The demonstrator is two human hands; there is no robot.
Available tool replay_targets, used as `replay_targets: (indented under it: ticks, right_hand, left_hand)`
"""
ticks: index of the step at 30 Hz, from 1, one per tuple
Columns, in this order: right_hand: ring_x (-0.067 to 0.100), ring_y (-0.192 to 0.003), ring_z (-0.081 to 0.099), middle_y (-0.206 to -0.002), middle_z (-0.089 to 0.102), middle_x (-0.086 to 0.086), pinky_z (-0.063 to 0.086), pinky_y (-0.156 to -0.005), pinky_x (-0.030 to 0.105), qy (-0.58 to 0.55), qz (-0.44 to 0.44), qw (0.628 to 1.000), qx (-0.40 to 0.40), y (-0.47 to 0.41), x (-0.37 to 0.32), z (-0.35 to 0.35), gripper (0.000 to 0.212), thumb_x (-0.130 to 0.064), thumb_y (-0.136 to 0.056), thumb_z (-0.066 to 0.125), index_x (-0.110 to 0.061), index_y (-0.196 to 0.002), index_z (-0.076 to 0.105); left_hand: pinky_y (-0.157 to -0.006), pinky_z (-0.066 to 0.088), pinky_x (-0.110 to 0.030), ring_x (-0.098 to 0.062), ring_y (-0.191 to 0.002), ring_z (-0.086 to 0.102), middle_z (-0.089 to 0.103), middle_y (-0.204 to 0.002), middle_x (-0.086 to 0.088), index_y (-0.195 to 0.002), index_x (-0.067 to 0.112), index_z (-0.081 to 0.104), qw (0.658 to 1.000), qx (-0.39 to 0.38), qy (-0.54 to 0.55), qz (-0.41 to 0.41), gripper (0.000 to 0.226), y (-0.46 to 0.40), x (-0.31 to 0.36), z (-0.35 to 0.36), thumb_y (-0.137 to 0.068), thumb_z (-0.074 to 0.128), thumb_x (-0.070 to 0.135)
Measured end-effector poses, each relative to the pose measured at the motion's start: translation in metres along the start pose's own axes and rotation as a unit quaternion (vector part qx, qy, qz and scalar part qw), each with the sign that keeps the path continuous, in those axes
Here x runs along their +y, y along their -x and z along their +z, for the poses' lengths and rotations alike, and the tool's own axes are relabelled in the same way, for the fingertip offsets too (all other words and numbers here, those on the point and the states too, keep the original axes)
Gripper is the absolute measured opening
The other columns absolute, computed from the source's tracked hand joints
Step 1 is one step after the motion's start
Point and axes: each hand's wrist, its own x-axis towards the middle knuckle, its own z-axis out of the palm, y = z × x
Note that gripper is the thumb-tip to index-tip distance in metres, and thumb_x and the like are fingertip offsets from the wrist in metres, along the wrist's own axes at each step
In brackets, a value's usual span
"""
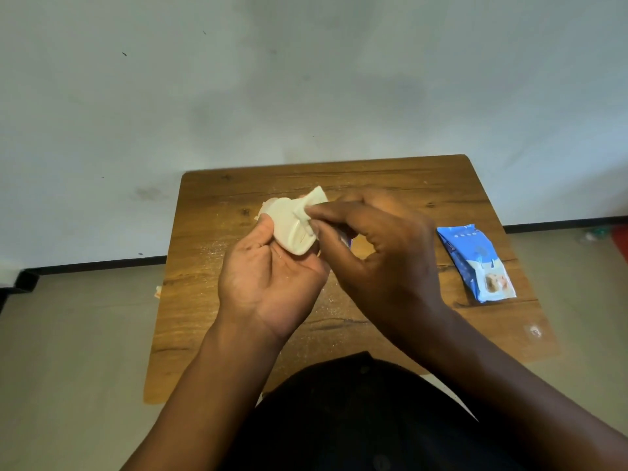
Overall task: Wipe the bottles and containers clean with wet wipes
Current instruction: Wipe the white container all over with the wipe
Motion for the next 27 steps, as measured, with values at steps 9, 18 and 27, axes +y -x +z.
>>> replay_targets:
  ticks: [9, 18, 27]
  right_hand:
    - [0.009, -0.086, 0.066, -0.097, 0.076, 0.002, 0.051, -0.072, 0.021, -0.015, -0.009, 0.999, -0.034, 0.0, -0.004, -0.006, 0.015, -0.013, -0.093, 0.076, -0.012, -0.107, 0.082]
    - [0.02, -0.099, 0.065, -0.106, 0.073, 0.004, 0.05, -0.077, 0.028, 0.026, -0.057, 0.993, -0.104, 0.004, 0.002, -0.011, 0.016, -0.01, -0.092, 0.075, -0.011, -0.106, 0.081]
    - [0.024, -0.096, 0.066, -0.103, 0.072, 0.01, 0.051, -0.077, 0.032, 0.039, -0.078, 0.996, -0.03, -0.029, 0.003, -0.006, 0.013, -0.01, -0.093, 0.075, -0.006, -0.103, 0.081]
  left_hand:
    - [-0.118, 0.042, -0.053, -0.034, -0.133, 0.063, 0.064, -0.143, -0.02, -0.148, 0.004, 0.053, 0.997, -0.011, -0.069, 0.044, 0.054, -0.002, -0.001, -0.003, -0.112, 0.036, 0.041]
    - [-0.097, 0.05, -0.042, -0.024, -0.113, 0.061, 0.06, -0.128, -0.014, -0.156, 0.02, 0.046, 0.946, -0.078, -0.246, 0.195, 0.079, -0.003, -0.007, -0.002, -0.103, 0.017, 0.072]
    - [-0.104, 0.054, -0.046, -0.024, -0.128, 0.067, 0.068, -0.14, -0.006, -0.151, 0.028, 0.05, 0.893, -0.072, -0.388, 0.217, 0.078, -0.007, -0.016, -0.002, -0.101, 0.009, 0.071]
